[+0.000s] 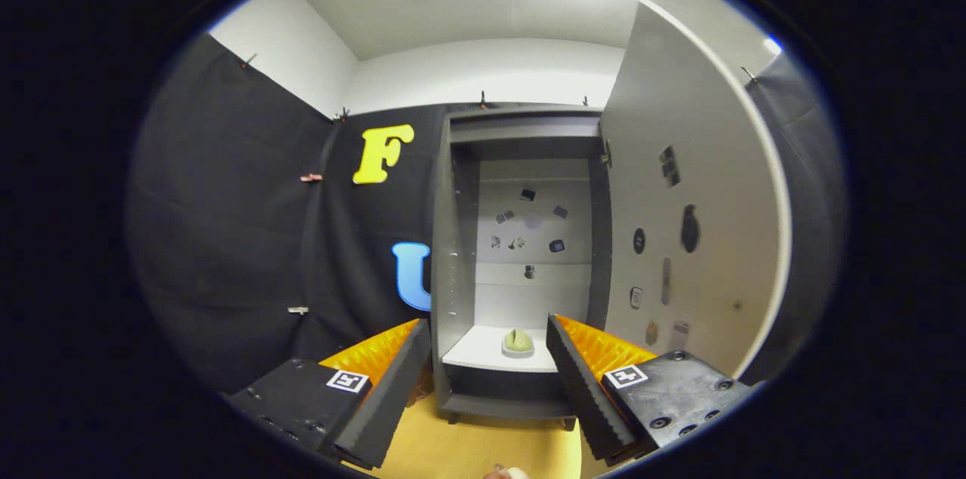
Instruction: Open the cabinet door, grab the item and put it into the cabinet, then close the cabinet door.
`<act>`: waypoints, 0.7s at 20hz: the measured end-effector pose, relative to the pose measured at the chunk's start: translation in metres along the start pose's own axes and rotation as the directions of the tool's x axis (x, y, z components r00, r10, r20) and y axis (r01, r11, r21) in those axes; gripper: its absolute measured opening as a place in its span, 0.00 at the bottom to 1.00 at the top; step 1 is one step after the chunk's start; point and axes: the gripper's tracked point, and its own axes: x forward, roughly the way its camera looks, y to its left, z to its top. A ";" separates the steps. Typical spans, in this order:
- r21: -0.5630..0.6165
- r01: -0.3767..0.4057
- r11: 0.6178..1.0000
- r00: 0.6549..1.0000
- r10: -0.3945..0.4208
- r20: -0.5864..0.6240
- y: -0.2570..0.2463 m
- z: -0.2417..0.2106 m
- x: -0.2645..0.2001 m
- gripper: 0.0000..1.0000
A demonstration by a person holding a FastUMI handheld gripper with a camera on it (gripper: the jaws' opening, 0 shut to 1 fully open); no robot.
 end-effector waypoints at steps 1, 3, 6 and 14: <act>-0.031 -0.015 0.999 1.000 0.015 -0.003 -0.009 -0.001 -0.022 0.97; -0.132 0.015 0.991 1.000 -0.018 -0.025 -0.043 -0.004 -0.054 0.97; -0.158 0.070 0.985 0.993 -0.083 -0.079 -0.091 -0.010 -0.105 0.97; -0.114 0.215 0.970 0.967 -0.228 -0.113 -0.222 -0.018 -0.139 0.98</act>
